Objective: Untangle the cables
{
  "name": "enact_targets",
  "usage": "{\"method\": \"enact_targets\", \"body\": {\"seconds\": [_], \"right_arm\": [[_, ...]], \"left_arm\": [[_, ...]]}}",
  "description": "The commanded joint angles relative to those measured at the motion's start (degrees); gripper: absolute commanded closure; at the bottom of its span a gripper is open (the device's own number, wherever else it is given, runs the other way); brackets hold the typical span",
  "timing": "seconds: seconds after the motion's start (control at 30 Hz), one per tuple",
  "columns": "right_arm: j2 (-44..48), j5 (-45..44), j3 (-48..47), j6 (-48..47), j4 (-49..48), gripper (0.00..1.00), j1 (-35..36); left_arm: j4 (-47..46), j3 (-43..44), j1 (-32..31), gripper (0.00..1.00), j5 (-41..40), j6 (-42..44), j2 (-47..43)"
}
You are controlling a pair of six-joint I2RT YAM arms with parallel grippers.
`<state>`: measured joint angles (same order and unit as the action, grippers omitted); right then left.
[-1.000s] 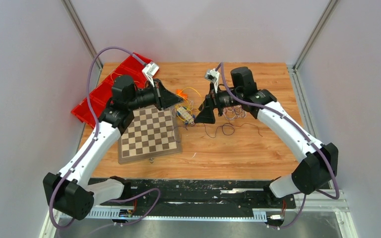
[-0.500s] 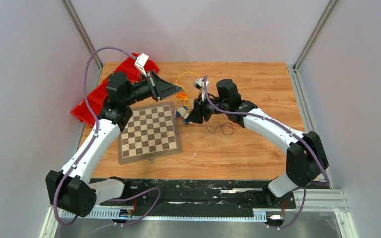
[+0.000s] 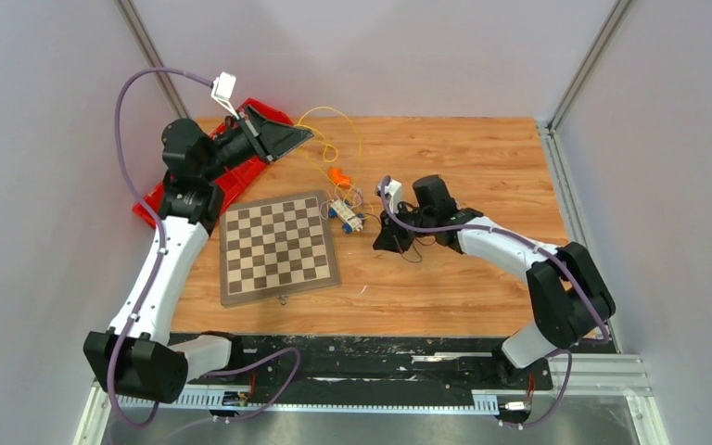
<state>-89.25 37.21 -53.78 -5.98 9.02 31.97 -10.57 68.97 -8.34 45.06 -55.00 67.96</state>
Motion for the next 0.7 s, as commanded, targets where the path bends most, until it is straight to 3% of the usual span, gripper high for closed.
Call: {"method": "enact_targets", "body": {"seconds": [0.0,0.33,0.67], "right_arm": [[2.48,-3.32,0.52,-6.74,4.13,1.00,-2.96],[-2.15,-13.75,0.90,-15.54,10.80,1.00,-7.34],[-6.13,-13.89,-1.56,-16.94,14.89,1.00,-7.33]], "left_arm": [[-1.47,5.60,2.31,1.00,-0.18,2.65,-0.43],[9.47,20.95,11.87,1.00,0.45,10.31,4.04],[14.54,29.48,17.55,1.00,0.97,13.60,9.42]]}}
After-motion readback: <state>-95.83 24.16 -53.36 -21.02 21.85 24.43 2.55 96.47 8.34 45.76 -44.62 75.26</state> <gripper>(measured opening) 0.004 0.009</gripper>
